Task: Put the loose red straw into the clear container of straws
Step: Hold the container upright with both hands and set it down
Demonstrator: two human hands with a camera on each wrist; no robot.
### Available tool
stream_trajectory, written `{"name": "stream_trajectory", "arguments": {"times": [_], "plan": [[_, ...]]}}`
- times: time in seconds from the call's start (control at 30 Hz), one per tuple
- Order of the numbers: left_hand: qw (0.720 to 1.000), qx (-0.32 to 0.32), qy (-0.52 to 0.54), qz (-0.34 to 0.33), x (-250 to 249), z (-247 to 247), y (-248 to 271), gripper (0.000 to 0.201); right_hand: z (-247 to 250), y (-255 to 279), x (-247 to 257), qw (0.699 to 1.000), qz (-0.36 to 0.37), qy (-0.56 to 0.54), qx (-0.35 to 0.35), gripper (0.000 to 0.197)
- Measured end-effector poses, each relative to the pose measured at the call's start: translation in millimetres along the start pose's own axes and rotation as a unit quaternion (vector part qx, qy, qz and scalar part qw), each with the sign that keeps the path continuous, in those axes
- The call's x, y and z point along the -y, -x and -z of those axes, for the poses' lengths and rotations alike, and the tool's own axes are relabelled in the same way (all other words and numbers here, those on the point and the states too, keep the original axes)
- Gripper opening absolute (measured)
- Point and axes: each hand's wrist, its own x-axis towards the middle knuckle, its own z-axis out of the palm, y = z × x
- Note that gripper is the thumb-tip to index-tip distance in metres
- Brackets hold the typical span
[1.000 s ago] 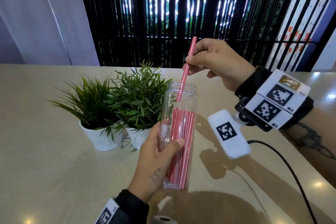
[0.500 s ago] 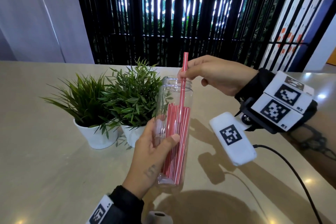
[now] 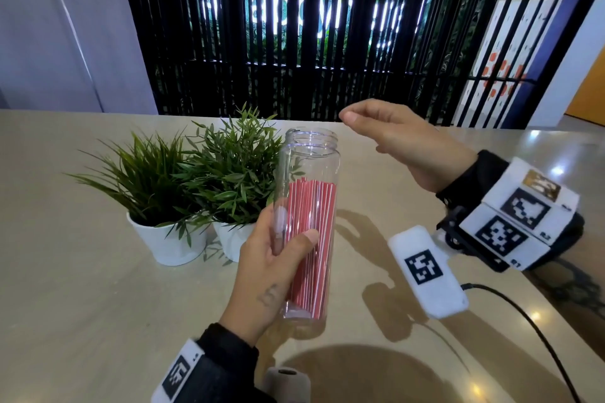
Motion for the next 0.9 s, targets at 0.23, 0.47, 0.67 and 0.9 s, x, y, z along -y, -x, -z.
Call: {"name": "stream_trajectory", "arguments": {"times": [0.23, 0.47, 0.67, 0.9], "plan": [[0.999, 0.037, 0.006, -0.003, -9, -6, 4, 0.05, -39, 53, -34, 0.993, 0.011, -0.106, -0.044, 0.028], [0.998, 0.066, 0.015, -0.009, -10, -18, 9, 0.058, -58, 83, -47, 0.976, 0.046, -0.214, 0.007, 0.047], [0.996, 0.082, 0.032, 0.021, 1, -24, 10, 0.067, -60, 81, -65, 0.986, 0.061, -0.156, -0.013, 0.042], [0.994, 0.092, -0.049, 0.044, 12, -29, -5, 0.08, -53, 80, -89, 0.978, 0.004, -0.197, -0.066, 0.029]]}}
